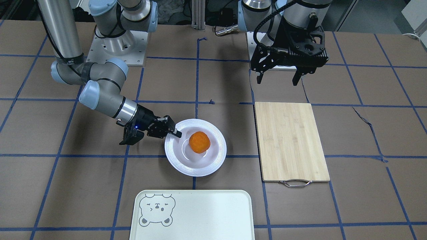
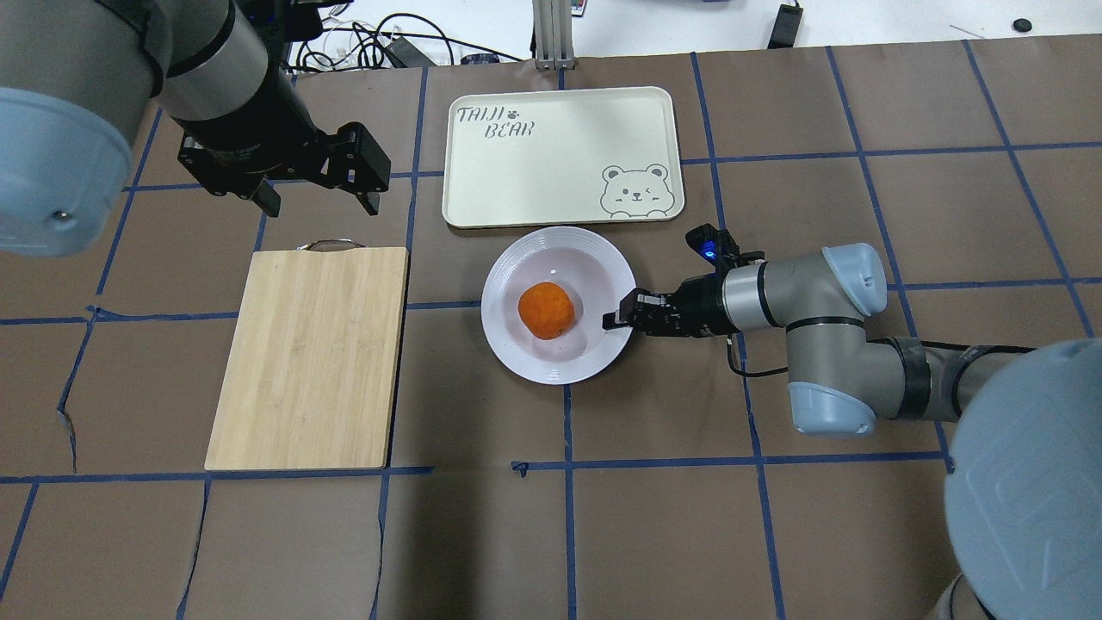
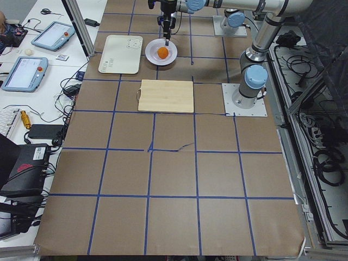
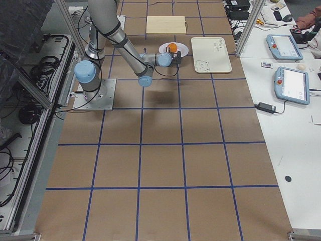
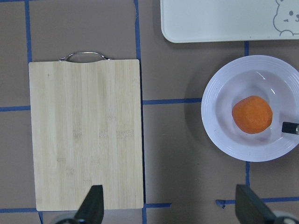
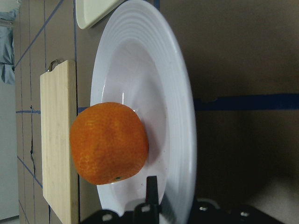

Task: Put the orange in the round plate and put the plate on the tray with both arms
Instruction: 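Lift the plate with the right gripper and carry it over the bear tray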

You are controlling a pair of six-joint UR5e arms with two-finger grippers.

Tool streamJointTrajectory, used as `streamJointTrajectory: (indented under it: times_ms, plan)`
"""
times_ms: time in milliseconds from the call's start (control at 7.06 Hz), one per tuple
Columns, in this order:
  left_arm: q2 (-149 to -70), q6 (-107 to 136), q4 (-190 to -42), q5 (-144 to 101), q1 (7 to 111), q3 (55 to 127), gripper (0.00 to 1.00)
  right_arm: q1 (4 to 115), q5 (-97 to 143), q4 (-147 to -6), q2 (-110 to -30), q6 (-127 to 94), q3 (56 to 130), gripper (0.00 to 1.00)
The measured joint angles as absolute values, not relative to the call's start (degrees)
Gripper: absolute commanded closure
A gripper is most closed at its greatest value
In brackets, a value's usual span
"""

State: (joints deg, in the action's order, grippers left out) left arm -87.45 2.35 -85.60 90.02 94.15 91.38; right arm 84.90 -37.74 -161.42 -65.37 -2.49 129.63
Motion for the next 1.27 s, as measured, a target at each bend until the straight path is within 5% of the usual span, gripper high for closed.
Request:
streamJointTrajectory:
  times_ms: [708,1274]
  plan:
    - [-87.4,2.3,-85.9,90.3,94.1,91.3,0.00,84.4,-36.4,-161.3,-66.7,-17.7,128.1,0.92]
    - [-87.4,2.3,-85.9,90.3,94.1,91.3,0.00,83.6,-32.5,-157.2,-69.9,-30.6,119.3,0.91]
